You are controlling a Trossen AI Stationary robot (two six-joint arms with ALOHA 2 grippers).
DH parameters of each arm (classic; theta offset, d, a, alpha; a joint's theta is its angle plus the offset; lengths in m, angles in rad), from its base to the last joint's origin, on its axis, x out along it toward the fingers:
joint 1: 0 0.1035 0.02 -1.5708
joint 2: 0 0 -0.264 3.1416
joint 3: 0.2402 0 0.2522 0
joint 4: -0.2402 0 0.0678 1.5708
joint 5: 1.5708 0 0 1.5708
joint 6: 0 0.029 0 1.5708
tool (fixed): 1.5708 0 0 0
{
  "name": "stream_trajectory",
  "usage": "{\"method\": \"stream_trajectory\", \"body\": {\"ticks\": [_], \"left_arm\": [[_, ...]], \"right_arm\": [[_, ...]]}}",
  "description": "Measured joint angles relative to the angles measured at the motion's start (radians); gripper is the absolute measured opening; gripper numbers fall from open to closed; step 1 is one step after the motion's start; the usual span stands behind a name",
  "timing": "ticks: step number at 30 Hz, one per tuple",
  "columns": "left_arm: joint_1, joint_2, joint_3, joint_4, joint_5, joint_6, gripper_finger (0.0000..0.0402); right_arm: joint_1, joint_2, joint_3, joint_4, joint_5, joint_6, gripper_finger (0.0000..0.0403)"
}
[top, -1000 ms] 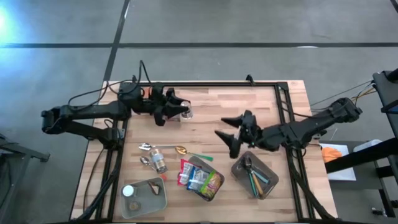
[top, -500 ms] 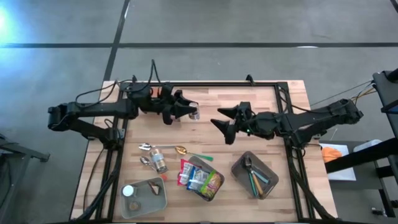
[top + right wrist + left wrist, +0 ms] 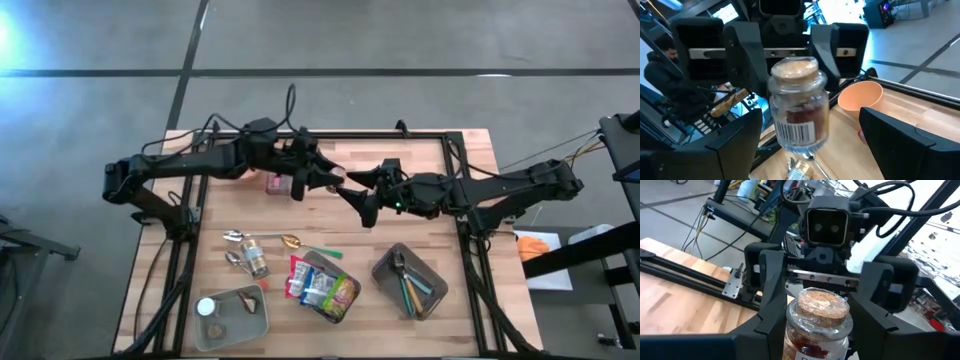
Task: Pick & Place Food Item
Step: Put the brown seasoning bottle into the left gray bin
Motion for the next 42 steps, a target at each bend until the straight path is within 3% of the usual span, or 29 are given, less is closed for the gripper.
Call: {"method": "stream_trajectory", "body": {"ticks": [11,19,23,36,39,42], "left_arm": [[-0.002,0.026,0.016,0.07,0.003,0.0,0.0167],[-0.012,0.031,0.014,0.079,0.003,-0.02,0.0167],[-0.015,0.026,0.014,0.079,0.01,-0.023,0.0167],[-0.021,0.017,0.015,0.106,0.01,-0.027,0.0167],[-0.021,0.017,0.015,0.106,0.01,-0.027,0.0167],[-0.021,0.017,0.015,0.11,0.009,-0.03,0.0167]], "right_arm": [[0.0,0.039,0.032,-0.009,-0.017,-0.024,0.0329],[0.0,0.125,0.126,-0.015,-0.014,-0.129,0.0329],[0.001,0.116,0.153,-0.063,0.033,-0.152,0.0329],[0.001,0.107,0.158,-0.083,0.03,-0.15,0.0328],[0.001,0.106,0.158,-0.08,0.03,-0.15,0.0306],[0.001,0.106,0.16,-0.081,0.023,-0.15,0.0255]]}}
